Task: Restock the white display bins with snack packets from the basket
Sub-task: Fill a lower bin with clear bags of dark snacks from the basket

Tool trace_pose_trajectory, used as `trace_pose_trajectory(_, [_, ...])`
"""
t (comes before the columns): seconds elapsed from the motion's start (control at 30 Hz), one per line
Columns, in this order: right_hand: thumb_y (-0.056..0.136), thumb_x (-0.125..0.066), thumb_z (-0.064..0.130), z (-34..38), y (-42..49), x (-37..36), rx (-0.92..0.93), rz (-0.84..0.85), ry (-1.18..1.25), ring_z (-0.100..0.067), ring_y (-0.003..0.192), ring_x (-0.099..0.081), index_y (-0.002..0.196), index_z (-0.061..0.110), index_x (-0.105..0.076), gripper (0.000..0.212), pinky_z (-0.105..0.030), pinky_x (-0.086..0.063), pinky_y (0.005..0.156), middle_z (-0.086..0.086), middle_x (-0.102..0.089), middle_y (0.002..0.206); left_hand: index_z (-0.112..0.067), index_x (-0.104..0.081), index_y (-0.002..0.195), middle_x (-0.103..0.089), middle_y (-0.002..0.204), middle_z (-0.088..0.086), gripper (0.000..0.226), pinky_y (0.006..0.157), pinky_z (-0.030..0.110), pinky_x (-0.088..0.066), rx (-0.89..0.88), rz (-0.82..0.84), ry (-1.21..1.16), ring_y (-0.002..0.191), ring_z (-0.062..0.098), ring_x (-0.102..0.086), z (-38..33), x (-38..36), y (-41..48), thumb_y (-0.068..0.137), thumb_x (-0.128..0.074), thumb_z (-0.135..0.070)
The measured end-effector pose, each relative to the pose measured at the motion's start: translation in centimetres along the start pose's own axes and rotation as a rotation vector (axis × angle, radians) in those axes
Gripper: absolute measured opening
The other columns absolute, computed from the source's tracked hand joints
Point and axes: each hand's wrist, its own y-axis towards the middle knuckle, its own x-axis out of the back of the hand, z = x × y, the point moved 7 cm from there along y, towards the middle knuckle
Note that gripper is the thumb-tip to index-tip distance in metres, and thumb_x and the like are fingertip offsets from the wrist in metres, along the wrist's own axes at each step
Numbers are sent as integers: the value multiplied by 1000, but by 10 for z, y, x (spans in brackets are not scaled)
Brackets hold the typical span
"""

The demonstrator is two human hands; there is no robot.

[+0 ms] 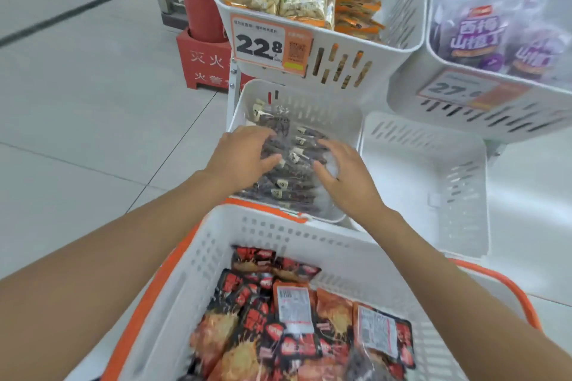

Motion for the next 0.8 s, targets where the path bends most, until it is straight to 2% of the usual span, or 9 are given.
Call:
trace_pose_trajectory(0.1, [97,-55,23,31,-67,12,26,-9,37,-11,103,-53,132,19,-54,36,-26,-43,92,1,-57,125,-22,-59,116,-62,105,-5,28,75,29,-41,34,-16,-160,97,16,-58,-31,4,-55,92,-64,-35])
trace_pose_trajectory(0.17, [97,-54,24,39,-110,-1,32,156,9,-8,91,-53,132,20,-54,35,-31,-48,87,2,-58,119,-21,-58,112,-59,100,-7,24,71,26,-37,71,64,-181,90,15,-57,-38,-8,-93,92,-64,-31])
trace_pose_trajectory(0.3, [96,-55,24,9,-190,-33,-59,647,-140,-20,121,-51,137,21,-52,41,-32,-40,101,-1,-53,138,-19,-57,113,-57,102,-2,25,70,29,-45,166,240,-255,82,17,-55,-27,-41,-158,91,-67,-25])
trace_pose_trajectory(0.4, [93,-60,27,-37,-235,-30,-167,879,-270,-22,132,-42,142,22,-46,51,-30,-34,107,-2,-44,147,-18,-57,119,-55,109,-4,28,66,24,-39,174,376,-205,81,11,-53,-27,-62,-185,93,-65,-27])
trace_pose_trajectory(0.53, [84,-73,23,-77,-299,-17,-384,1128,-142,-20,135,-38,149,23,-31,78,-36,-36,109,3,-36,150,-18,-57,123,-55,120,-3,33,87,29,-45,212,399,-297,99,13,-54,-45,-76,-196,92,-66,-27])
trace_pose_trajectory(0.6, [82,-74,20,-89,-323,-16,-390,1120,-197,-23,131,-43,147,17,-34,76,-39,-39,107,1,-41,145,-20,-57,123,-56,126,-2,32,95,34,-46,182,458,-268,111,17,-54,-58,-87,-198,93,-66,-28])
trace_pose_trajectory(0.63, [82,-74,22,-97,-326,-16,-365,1051,-232,-23,121,-50,138,13,-46,63,-38,-43,101,-2,-51,133,-22,-57,123,-56,128,-2,32,97,35,-46,160,484,-254,113,17,-54,-68,-91,-199,93,-66,-29])
trace_pose_trajectory(0.7, [81,-75,25,-103,-319,-6,-361,877,-162,-19,83,-52,97,8,-61,27,-32,-43,75,-2,-57,90,-24,-57,124,-56,127,-4,34,97,35,-45,126,508,-272,111,15,-54,-90,-97,-199,92,-67,-27])
trace_pose_trajectory(0.8, [87,-71,18,-96,-296,21,-382,678,68,-16,66,-49,82,-4,-63,23,-29,-41,63,-7,-55,70,-20,-55,129,-55,129,-5,40,87,29,-46,92,573,-385,107,14,-56,-128,-106,-202,91,-68,-16])
